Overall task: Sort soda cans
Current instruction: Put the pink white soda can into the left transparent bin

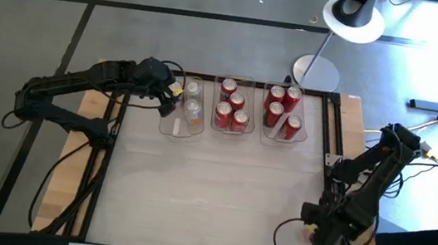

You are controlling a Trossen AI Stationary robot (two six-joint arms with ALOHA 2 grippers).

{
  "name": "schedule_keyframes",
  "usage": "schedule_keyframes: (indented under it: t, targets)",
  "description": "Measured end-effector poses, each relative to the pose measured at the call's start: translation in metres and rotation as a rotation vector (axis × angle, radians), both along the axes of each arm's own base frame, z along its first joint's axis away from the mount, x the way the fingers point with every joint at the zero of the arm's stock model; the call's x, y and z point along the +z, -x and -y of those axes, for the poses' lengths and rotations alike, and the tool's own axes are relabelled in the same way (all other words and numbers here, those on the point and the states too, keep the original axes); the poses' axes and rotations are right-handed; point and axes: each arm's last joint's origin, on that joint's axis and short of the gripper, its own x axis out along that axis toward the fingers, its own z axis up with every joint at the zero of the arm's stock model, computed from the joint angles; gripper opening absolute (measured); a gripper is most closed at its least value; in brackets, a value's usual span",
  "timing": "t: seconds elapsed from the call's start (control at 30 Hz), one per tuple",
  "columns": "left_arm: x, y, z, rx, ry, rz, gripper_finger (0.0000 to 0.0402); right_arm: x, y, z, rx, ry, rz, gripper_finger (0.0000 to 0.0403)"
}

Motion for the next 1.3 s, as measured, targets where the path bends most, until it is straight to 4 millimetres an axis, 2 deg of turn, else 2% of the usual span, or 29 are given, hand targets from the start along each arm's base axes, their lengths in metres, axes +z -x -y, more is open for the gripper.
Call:
schedule_keyframes:
  t: [0.27,0.57,0.7,0.77,0.93,1.1,1.3]
  targets:
    - [0.001,-0.001,0.0,-0.003,-0.005,0.007,0.0347,-0.004,0.019,-0.016,-0.026,0.005,0.011,0.0365]
    - [0.001,-0.001,0.0,-0.001,-0.004,0.007,0.0347,-0.041,0.029,-0.022,0.015,0.005,-0.045,0.0365]
    - [0.0,-0.001,0.0,-0.001,-0.003,0.007,0.0347,-0.048,0.026,-0.019,0.002,-0.001,-0.054,0.0362]
    - [0.0,-0.001,0.0,-0.001,-0.003,0.006,0.0347,-0.049,0.023,-0.017,-0.007,-0.007,-0.076,0.0349]
    - [0.001,-0.001,0.0,-0.001,-0.004,0.007,0.0347,-0.049,0.007,-0.009,-0.011,-0.037,-0.088,0.0282]
    - [0.001,-0.001,0.0,-0.003,-0.004,0.008,0.0347,-0.043,-0.016,0.003,0.003,-0.073,-0.076,0.0282]
    - [0.003,-0.007,0.01,-0.039,-0.003,0.048,0.0347,-0.006,-0.054,0.025,0.008,-0.067,0.061,0.0282]
